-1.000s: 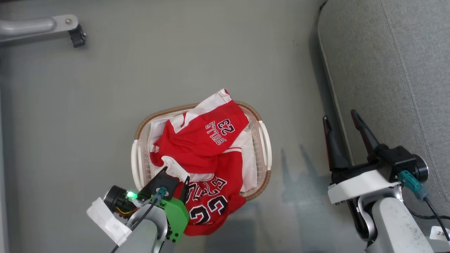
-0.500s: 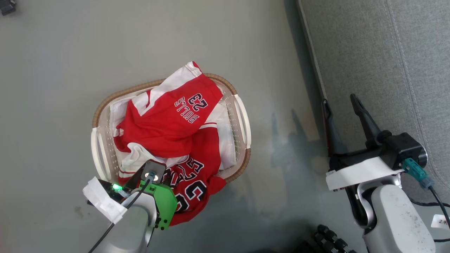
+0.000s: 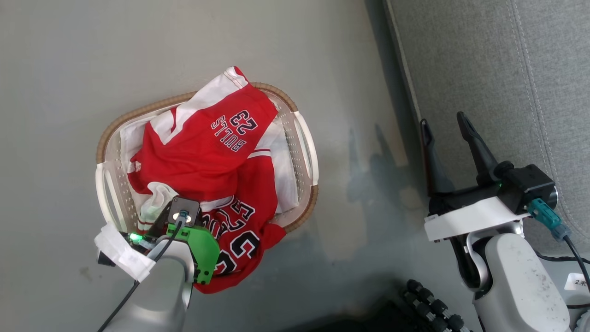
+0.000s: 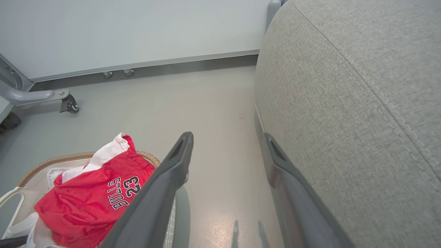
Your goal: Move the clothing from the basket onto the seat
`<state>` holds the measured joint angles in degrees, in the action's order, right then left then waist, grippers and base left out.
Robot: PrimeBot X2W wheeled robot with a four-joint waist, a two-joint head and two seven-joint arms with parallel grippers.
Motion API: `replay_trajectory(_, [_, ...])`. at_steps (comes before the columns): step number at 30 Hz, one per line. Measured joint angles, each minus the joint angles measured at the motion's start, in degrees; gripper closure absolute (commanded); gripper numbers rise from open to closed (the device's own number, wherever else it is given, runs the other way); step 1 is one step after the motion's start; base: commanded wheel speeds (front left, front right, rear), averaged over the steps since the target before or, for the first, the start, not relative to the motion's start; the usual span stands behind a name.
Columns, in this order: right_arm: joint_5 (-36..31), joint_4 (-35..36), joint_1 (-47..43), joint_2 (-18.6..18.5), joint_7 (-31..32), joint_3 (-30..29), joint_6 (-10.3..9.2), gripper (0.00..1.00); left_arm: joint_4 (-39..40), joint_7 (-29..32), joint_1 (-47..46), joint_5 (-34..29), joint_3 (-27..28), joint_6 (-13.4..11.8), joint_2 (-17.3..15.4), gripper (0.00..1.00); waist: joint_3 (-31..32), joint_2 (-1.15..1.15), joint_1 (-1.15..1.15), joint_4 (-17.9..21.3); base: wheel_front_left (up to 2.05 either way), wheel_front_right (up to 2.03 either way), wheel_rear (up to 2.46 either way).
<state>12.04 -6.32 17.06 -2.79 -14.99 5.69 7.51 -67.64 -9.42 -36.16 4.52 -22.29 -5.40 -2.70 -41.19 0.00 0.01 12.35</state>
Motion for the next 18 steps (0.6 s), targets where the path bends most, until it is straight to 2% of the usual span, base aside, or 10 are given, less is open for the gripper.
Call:
replay_trajectory(2, [0.0,0.0,0.0,0.0,0.0,0.1,0.0,0.0,-0.7,-0.3,-0.5,0.5,0.0,-0.2,0.0,0.7,-0.3,0.0,0.0,0.1,0.0,0.0,0.0])
replay_trajectory(3, [0.1,0.0,0.0,0.0,0.0,0.1,0.0,0.0,-0.9,-0.3,-0.6,0.7,0.1,-0.2,0.0,0.89,-0.3,0.0,0.0,0.2,0.0,0.0,0.0])
replay_trajectory(4, [0.1,0.0,0.1,0.0,0.0,0.2,0.0,0.0,-1.1,-0.6,-0.9,1.0,0.1,-0.4,0.0,1.0,-0.4,0.0,0.0,0.2,0.0,0.0,0.0])
replay_trajectory(9, [0.1,-0.3,0.2,0.0,0.0,0.1,0.0,0.0,-1.8,-1.7,-1.2,1.6,-0.1,-0.4,0.0,1.0,-0.3,0.0,0.0,0.1,0.0,0.0,0.0])
replay_trajectory(18, [-0.9,-1.4,0.2,0.0,0.0,-0.9,0.0,0.0,0.1,-4.3,-0.5,3.8,-1.9,1.5,0.0,1.0,2.9,0.0,0.0,-1.3,0.0,0.0,0.0])
